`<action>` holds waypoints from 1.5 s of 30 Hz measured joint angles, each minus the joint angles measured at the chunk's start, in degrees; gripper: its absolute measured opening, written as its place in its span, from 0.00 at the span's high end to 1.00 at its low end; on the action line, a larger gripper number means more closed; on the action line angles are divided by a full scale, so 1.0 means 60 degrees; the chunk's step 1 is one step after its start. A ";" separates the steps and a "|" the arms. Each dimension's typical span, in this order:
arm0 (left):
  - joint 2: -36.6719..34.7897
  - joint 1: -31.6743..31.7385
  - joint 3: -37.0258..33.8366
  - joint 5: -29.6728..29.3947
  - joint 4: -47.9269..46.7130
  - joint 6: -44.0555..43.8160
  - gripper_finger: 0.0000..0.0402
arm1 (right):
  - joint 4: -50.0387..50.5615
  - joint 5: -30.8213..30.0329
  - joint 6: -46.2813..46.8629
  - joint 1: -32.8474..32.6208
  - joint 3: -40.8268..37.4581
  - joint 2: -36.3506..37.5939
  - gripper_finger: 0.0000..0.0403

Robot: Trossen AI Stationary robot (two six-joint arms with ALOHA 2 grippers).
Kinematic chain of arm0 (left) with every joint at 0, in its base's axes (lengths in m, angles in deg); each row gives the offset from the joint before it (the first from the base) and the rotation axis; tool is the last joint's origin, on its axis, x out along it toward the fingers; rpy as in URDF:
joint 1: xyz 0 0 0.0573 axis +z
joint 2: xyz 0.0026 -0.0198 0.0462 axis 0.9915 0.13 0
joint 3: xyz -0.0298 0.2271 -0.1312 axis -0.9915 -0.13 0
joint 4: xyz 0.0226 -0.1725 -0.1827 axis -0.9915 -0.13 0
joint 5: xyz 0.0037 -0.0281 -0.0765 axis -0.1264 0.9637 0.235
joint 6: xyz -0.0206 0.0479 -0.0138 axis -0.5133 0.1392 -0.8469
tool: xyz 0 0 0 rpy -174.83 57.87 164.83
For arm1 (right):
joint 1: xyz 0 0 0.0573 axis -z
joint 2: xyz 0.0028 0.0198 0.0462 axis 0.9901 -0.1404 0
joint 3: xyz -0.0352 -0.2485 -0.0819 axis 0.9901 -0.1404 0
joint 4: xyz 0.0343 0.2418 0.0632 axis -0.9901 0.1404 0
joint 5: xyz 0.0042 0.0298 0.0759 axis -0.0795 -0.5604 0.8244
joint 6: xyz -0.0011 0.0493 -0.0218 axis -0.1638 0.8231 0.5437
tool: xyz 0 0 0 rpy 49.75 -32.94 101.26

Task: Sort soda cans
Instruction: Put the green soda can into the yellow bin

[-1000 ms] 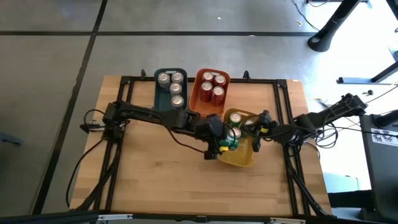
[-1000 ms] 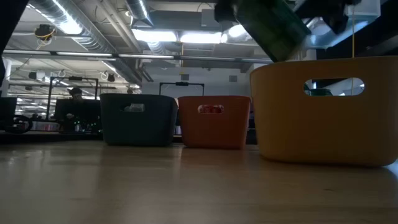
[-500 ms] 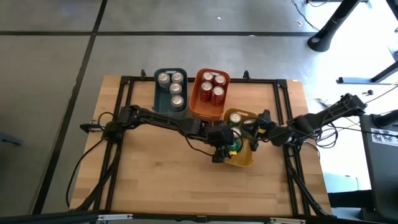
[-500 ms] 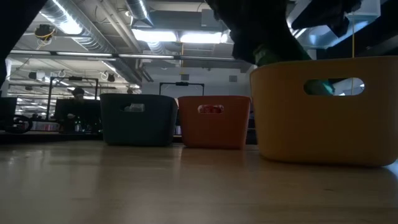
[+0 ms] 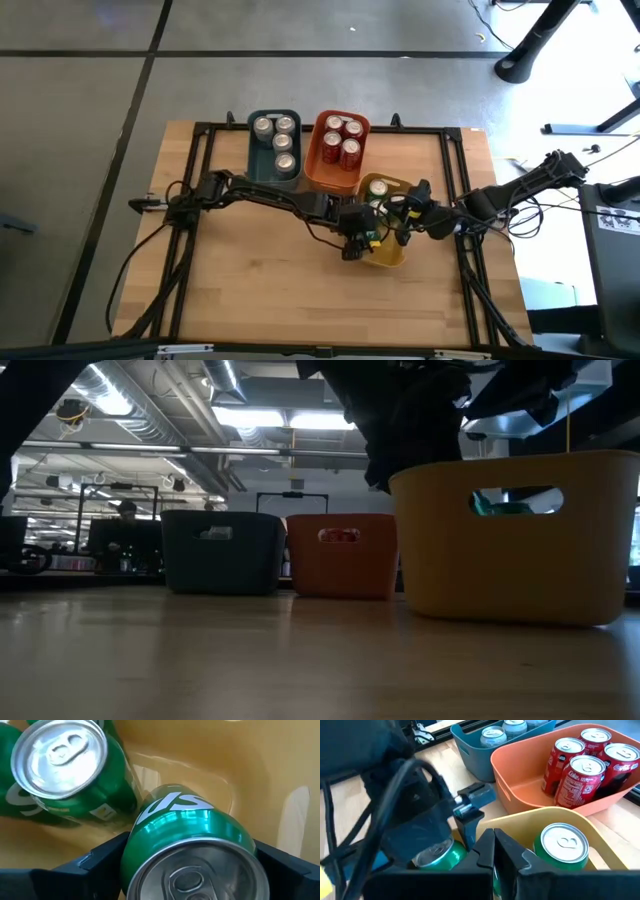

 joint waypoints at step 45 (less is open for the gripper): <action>-0.0010 0.0215 0.0004 0.0018 -0.0601 0.0250 0.02 | 0.0296 0.0019 -0.0065 0.0000 0.0000 -0.0139 0.99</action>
